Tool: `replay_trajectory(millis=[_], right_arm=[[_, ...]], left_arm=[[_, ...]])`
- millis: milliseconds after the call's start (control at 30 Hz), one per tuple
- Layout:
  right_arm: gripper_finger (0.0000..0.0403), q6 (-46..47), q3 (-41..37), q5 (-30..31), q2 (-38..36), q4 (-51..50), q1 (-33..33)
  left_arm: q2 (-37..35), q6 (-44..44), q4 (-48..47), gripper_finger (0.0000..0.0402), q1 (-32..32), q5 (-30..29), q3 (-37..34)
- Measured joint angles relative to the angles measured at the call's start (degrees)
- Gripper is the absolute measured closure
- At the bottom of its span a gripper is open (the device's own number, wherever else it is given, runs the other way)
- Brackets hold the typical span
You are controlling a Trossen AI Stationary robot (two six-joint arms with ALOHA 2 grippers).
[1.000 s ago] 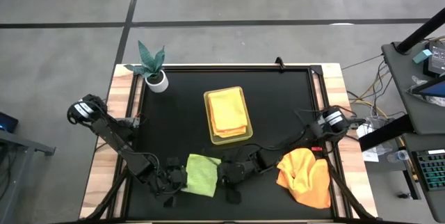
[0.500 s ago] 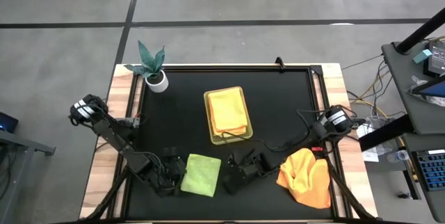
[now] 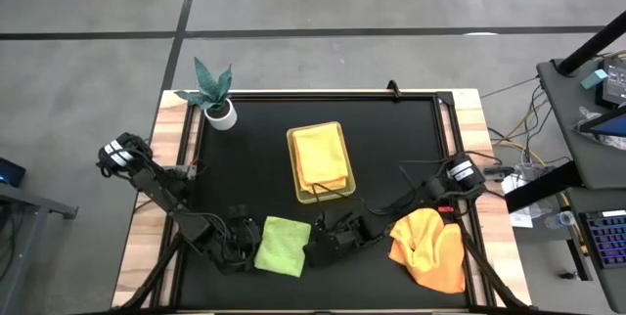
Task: Fold microfiber towels
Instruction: Put the folded green microfiber fiber cloth yellow microfiber cloth into the bin
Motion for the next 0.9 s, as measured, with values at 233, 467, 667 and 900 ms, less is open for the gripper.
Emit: replay_trajectory(millis=[233,467,667,900], right_arm=[[0.0157,0.01,0.02,-0.50,2.40,3.90,-1.51],[0.0142,-1.56,0.02,-2.48,5.03,11.36,-2.58],[0.0164,-1.97,0.29,-5.94,8.04,14.19,-3.65],[0.0228,-4.89,1.51,-4.31,9.61,14.36,-4.61]], left_arm=[[0.00,-0.08,1.22,0.0396,-0.04,-0.64,-0.36],[0.00,-0.14,2.88,0.0396,-0.04,-1.39,-0.36],[0.00,-0.23,3.79,0.0396,-0.04,-1.35,-0.37],[0.00,-0.31,3.98,0.0396,-0.04,-1.26,-0.37]])
